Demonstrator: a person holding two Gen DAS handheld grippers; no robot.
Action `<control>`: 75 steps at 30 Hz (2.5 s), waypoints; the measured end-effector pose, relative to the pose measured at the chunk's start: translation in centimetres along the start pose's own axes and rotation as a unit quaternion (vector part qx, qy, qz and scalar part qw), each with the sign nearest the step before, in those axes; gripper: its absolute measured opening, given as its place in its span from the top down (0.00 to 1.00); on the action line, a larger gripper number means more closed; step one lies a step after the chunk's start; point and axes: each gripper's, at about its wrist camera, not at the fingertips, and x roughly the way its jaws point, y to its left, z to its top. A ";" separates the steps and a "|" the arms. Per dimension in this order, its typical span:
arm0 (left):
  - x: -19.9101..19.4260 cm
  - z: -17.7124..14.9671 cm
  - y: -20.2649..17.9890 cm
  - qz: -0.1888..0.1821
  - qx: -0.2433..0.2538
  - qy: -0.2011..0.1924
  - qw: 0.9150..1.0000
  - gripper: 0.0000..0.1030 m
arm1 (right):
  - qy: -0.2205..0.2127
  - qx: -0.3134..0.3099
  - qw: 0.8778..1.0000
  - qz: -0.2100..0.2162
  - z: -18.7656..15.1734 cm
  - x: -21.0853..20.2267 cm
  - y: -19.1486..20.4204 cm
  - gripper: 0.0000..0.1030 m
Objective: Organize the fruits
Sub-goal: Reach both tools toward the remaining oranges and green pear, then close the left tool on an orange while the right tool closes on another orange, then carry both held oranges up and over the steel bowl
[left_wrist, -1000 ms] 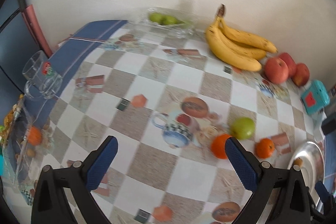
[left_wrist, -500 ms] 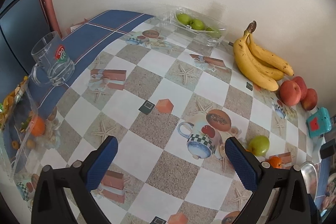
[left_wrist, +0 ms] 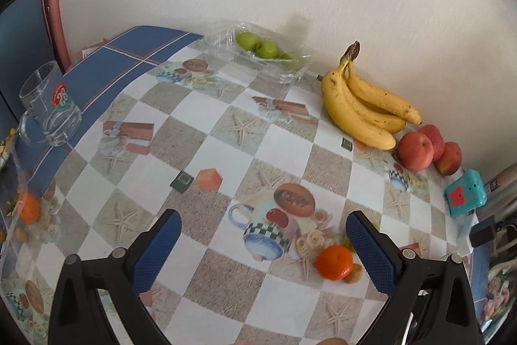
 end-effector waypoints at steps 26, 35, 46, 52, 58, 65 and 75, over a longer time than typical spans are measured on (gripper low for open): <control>4.1 -1.1 -4.1 -0.077 0.023 0.053 0.995 0.09 | 0.003 -0.015 1.000 0.017 2.0 2.7 0.0 0.26; 7.2 -3.2 -4.3 -0.104 0.005 0.130 0.986 0.29 | 0.015 -0.035 0.999 0.023 2.0 4.2 1.0 0.39; 8.0 -4.3 -4.8 -0.121 -0.003 0.163 0.979 0.58 | 0.035 -0.050 0.998 0.020 1.6 6.5 1.6 0.50; 8.1 -4.2 -4.6 -0.124 -0.009 0.163 0.979 0.59 | 0.045 -0.054 0.997 0.019 1.3 7.7 1.9 0.55; 8.1 -4.2 -4.6 -0.125 -0.013 0.164 0.978 0.59 | 0.046 -0.053 0.997 0.019 1.2 8.0 1.9 0.56; 8.1 -4.1 -4.6 -0.125 -0.015 0.165 0.978 0.59 | 0.047 -0.054 0.997 0.024 1.2 8.1 2.1 0.63; 7.5 -3.7 -4.5 -0.126 -0.020 0.160 0.979 0.59 | 0.048 -0.049 0.997 0.027 1.3 7.6 1.8 0.64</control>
